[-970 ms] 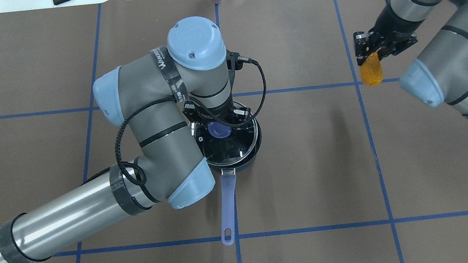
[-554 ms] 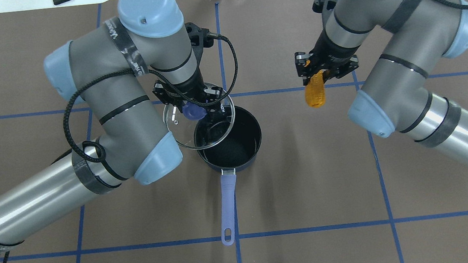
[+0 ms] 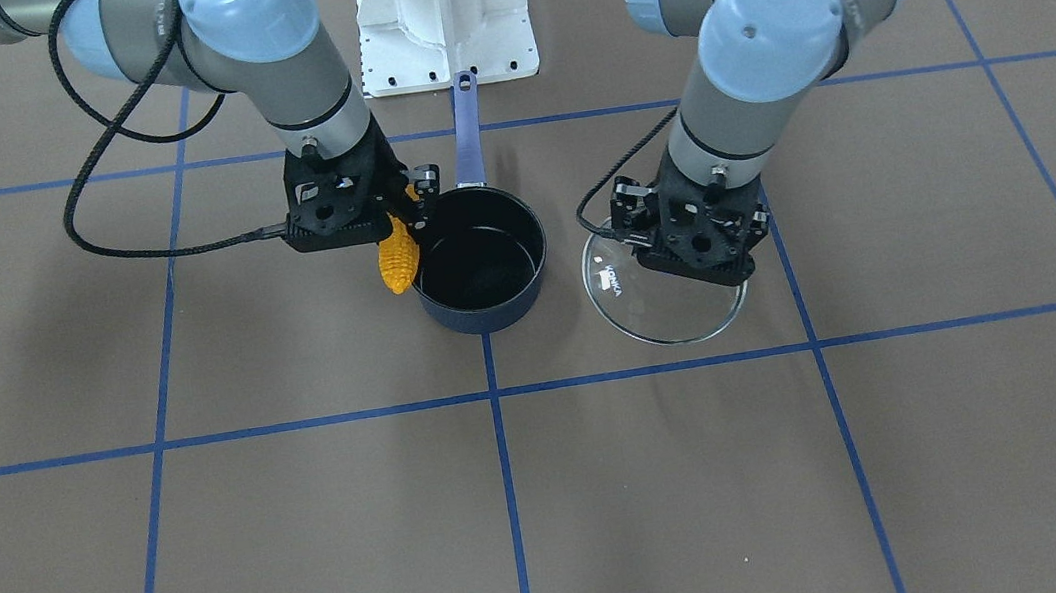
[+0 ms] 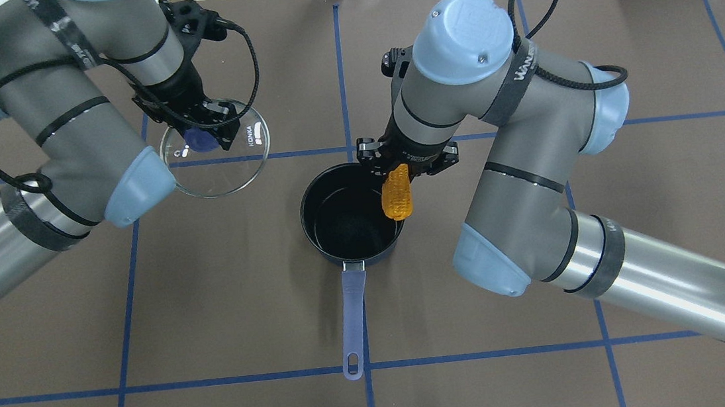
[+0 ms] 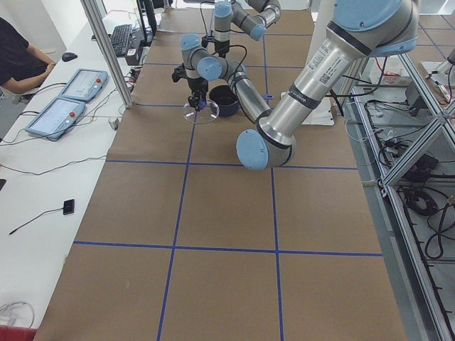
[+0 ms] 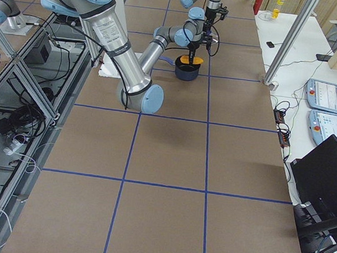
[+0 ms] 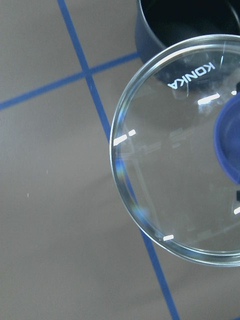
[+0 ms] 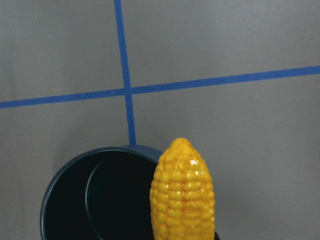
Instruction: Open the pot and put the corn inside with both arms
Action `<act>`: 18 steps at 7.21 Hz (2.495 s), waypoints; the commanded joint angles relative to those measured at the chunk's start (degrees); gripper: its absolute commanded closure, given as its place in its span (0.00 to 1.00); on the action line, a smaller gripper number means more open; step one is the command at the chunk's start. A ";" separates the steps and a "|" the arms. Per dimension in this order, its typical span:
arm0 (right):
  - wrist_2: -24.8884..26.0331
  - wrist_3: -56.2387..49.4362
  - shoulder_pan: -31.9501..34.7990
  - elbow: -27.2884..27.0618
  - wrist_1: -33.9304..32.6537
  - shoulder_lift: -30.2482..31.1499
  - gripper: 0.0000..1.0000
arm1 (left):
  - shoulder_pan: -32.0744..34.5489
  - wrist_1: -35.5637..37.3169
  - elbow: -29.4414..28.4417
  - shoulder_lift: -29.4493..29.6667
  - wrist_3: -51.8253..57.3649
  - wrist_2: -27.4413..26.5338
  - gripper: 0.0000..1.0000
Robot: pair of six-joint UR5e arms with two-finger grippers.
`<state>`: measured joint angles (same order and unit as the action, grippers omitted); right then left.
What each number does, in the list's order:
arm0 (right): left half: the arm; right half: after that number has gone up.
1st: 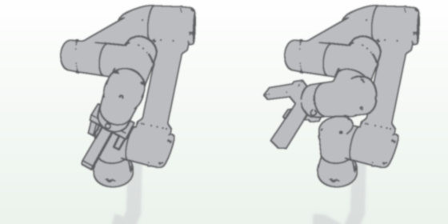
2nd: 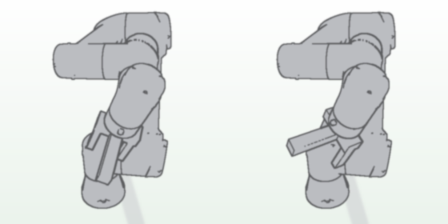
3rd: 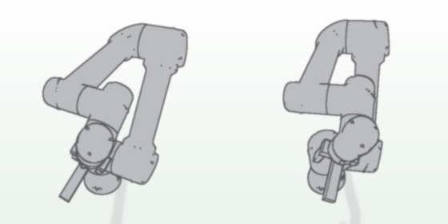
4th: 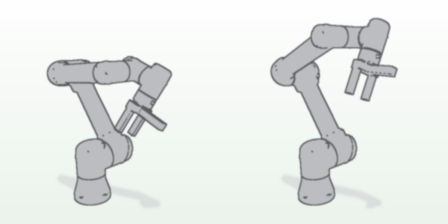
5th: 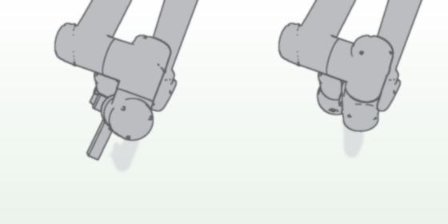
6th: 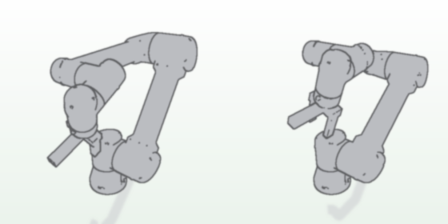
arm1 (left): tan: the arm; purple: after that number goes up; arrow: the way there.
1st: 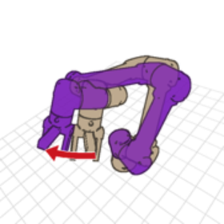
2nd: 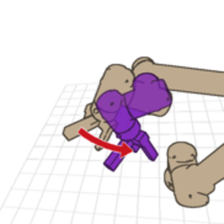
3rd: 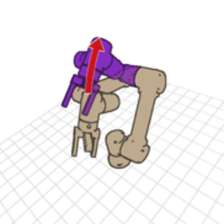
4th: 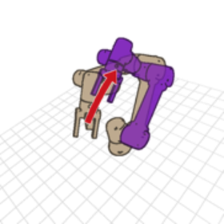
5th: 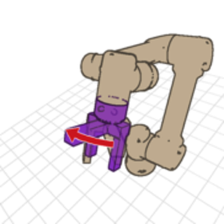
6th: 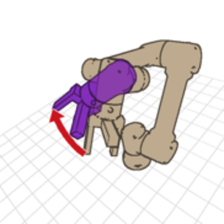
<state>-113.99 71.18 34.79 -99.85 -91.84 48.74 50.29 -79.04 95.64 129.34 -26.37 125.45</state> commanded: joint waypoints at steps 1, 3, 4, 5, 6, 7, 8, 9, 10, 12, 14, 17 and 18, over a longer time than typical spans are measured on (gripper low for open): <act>3.86 0.53 -3.75 8.73 11.70 -2.67 0.68 | 4.28 -0.32 0.07 -4.08 8.94 1.90 0.42; 4.04 0.53 -4.20 8.89 12.21 -2.78 0.01 | 6.40 -0.76 -0.02 -7.77 14.65 1.90 0.41; 3.96 0.45 -4.20 8.19 12.29 -2.60 0.00 | 6.58 -3.72 -0.11 -10.66 15.29 1.82 0.41; 3.61 0.45 -4.20 7.22 12.30 -2.51 0.00 | 6.49 -8.71 -0.19 -15.04 15.29 1.82 0.41; 3.34 0.36 -4.11 6.17 12.12 -2.51 0.00 | 6.49 -14.15 -0.37 -19.70 15.38 1.82 0.41; 3.17 0.36 -3.50 5.20 11.77 -2.43 0.00 | 6.49 -16.12 -0.54 -21.83 15.38 1.82 0.41; 1.34 0.36 -2.28 4.50 11.77 -2.34 0.00 | 6.49 -15.97 -1.42 -22.29 15.38 1.82 0.39; -0.60 0.36 -0.53 3.27 11.77 -2.25 0.00 | 6.32 -16.23 -3.86 -22.29 15.38 1.90 0.38; -2.88 0.36 0.97 2.82 11.77 -1.81 0.00 | 6.14 -16.32 -5.19 -22.21 15.38 1.90 0.38; -3.08 0.27 1.33 2.73 11.86 -1.55 0.00 | 6.14 -16.06 -6.08 -22.21 15.38 2.08 0.35; -3.25 -0.43 1.77 2.64 11.86 -1.37 0.00 | 5.96 -16.23 -7.58 -21.68 15.29 5.32 0.20; -3.51 -0.61 5.36 1.24 11.77 -0.50 0.00 | 11.37 -15.53 -5.30 -21.42 15.29 5.24 0.01; -3.60 -0.70 7.73 1.24 12.03 1.16 0.00 | 16.28 -14.92 -3.90 -21.41 15.20 6.29 0.01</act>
<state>-117.49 70.59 39.89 -98.47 -79.99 48.45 61.39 -94.59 90.42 107.85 -11.11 130.88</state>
